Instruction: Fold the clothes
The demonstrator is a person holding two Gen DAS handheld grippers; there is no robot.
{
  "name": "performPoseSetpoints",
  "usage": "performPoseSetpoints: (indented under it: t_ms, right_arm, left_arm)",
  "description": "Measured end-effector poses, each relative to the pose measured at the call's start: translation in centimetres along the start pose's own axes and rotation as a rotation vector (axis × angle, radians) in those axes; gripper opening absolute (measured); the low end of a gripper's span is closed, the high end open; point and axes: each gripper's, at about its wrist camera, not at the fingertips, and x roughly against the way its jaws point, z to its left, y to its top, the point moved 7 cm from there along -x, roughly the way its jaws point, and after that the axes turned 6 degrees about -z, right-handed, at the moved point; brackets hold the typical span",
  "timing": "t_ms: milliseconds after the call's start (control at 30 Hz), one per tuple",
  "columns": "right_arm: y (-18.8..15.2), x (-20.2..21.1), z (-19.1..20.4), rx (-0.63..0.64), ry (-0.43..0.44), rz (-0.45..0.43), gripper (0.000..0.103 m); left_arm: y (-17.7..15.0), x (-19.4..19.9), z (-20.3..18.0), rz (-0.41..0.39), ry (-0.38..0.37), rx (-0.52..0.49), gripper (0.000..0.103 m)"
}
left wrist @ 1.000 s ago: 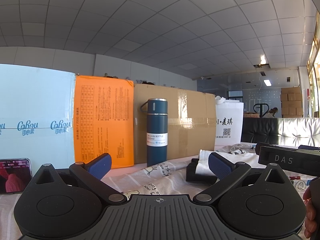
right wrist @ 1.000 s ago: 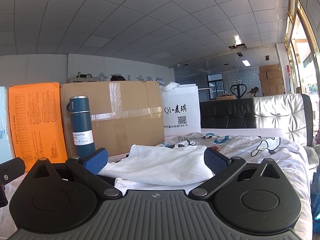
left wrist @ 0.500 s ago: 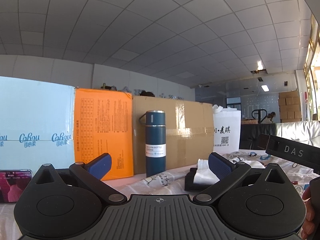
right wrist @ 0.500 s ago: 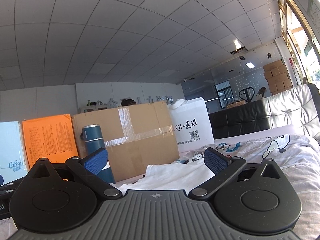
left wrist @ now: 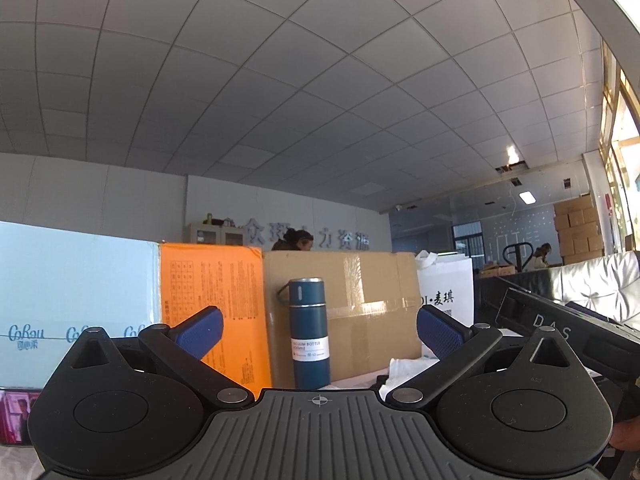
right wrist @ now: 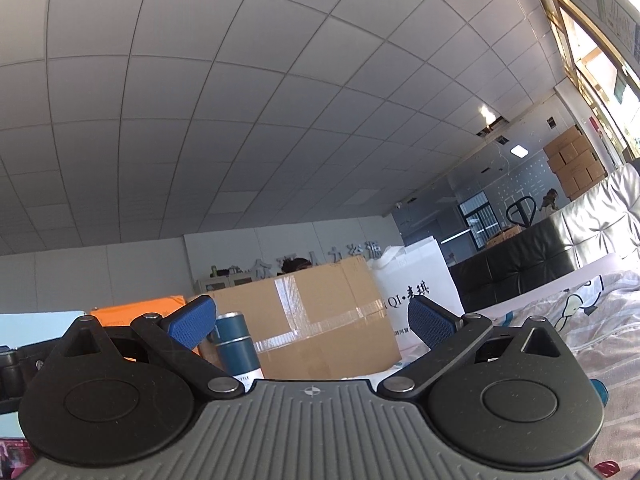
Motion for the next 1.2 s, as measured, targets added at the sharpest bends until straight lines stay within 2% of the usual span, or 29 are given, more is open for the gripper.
performPoseSetpoints:
  t_ms: [167, 333, 433, 600, 867, 1000, 1200]
  right_arm:
    - [0.7, 1.3, 0.9, -0.018, 0.059, -0.057, 0.103]
    - [1.2, 2.2, 2.2, -0.027, 0.142, -0.055, 0.103]
    - [1.6, 2.7, 3.3, -0.021, 0.202, -0.031, 0.103]
    - [2.6, 3.6, 5.0, -0.084, 0.275, 0.042, 0.103]
    - [2.9, 6.5, 9.1, -0.142, 0.417, 0.172, 0.103]
    - [2.3, 7.6, 12.1, -0.14, 0.505, 0.25, 0.103]
    - [1.8, 9.3, 17.0, -0.126, 0.632, 0.32, 0.103]
  left_arm:
    - [0.7, 1.4, 0.3, -0.019, 0.036, -0.023, 0.103]
    - [2.1, 3.3, 1.1, -0.048, 0.06, -0.031, 0.103]
    - [3.3, 4.6, 1.7, -0.094, 0.069, -0.036, 0.103]
    - [4.8, 6.7, 2.6, -0.151, 0.089, -0.108, 0.103]
    - [5.4, 9.6, 5.0, -0.106, 0.143, -0.174, 0.103]
    - [6.2, 11.0, 7.4, -0.076, 0.207, -0.195, 0.103]
    - [8.6, 13.6, 12.5, -0.107, 0.395, -0.22, 0.103]
